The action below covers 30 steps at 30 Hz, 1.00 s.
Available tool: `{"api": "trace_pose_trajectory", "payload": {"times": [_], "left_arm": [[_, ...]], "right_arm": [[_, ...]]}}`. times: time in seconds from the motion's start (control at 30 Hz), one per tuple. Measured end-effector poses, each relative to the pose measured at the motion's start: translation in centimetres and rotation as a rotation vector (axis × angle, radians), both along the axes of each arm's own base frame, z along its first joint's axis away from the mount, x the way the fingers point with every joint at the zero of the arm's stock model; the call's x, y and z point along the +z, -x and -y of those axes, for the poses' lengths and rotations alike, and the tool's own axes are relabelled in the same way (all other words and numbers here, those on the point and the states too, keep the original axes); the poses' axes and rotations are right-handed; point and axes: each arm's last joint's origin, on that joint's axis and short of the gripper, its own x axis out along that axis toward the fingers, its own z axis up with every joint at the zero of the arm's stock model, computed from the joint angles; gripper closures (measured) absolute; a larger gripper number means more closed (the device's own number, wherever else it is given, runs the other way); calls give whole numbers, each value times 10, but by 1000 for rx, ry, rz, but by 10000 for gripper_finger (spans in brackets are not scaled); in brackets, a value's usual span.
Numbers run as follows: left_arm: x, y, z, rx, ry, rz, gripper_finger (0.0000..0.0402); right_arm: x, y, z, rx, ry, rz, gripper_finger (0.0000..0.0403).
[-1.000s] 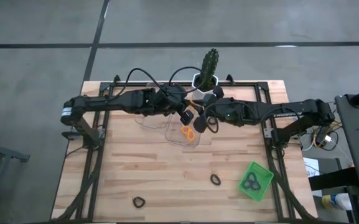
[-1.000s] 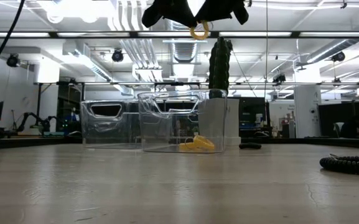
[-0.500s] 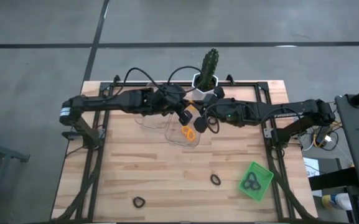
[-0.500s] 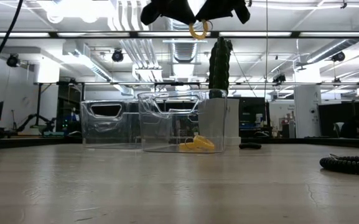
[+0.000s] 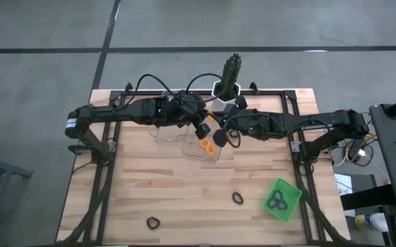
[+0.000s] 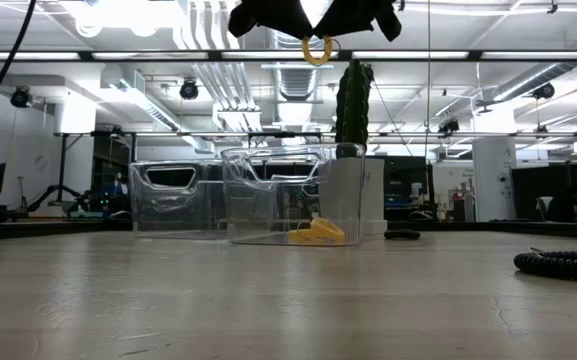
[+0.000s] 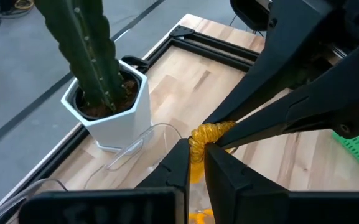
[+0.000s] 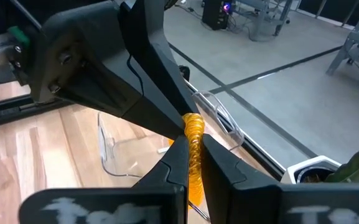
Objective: Sort items
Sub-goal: Put the yellow keychain into the right transparent bin
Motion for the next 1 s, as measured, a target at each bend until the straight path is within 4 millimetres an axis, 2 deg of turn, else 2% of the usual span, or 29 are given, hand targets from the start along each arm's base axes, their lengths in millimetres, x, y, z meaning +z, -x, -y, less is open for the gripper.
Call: {"api": "trace_pose_trajectory", "payload": {"times": [0.13,0.4,0.63,0.8,1.0], "left_arm": [[0,0,0,-17,6,-2,348],[-1,0,1,-27,10,-3,269],[-4,20,2,-8,17,-150,252],[-16,41,-1,185,15,-330,252],[-37,63,-4,471,-7,-447,252]], "right_arm": [[-2,1,0,0,0,-22,385],[-9,2,0,-4,-5,-64,385],[-42,8,3,-9,-128,-136,385],[-70,6,9,47,-238,-107,385],[-98,-10,12,141,-262,-206,385]]}}
